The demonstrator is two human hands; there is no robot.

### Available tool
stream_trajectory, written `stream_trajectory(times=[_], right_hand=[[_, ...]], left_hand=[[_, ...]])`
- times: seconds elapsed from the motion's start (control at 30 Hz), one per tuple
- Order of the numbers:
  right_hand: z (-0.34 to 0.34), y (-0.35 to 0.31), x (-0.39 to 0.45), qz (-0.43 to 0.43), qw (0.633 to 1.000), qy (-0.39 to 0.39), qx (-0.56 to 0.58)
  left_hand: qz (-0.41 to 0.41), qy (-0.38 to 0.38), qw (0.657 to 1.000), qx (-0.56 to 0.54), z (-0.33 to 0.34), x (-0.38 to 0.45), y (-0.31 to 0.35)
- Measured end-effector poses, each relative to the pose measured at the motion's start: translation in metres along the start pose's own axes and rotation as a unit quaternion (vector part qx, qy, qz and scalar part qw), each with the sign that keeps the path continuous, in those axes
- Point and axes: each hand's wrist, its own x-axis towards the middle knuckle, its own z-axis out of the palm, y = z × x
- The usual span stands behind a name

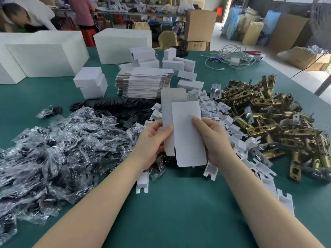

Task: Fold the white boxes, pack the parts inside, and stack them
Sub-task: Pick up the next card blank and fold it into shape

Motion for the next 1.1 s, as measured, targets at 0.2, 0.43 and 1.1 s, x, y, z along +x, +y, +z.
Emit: stream_trajectory(times=[0.2, 0.43, 1.1], right_hand=[[0.000, 0.001, 0.002, 0.029, 0.999, -0.003, 0.034], [0.001, -0.001, 0.001, 0.004, 1.000, -0.005, 0.010], [0.019, 0.003, -0.010, -0.178, 0.927, 0.100, -0.316]], left_hand=[[0.012, -0.007, 1.000, 0.011, 0.001, -0.001, 0.001], [0.004, -0.001, 1.000, 0.003, 0.001, 0.000, 0.004], [0.239, 0.149, 0.864, 0.418, 0.023, -0.012, 0.017]])
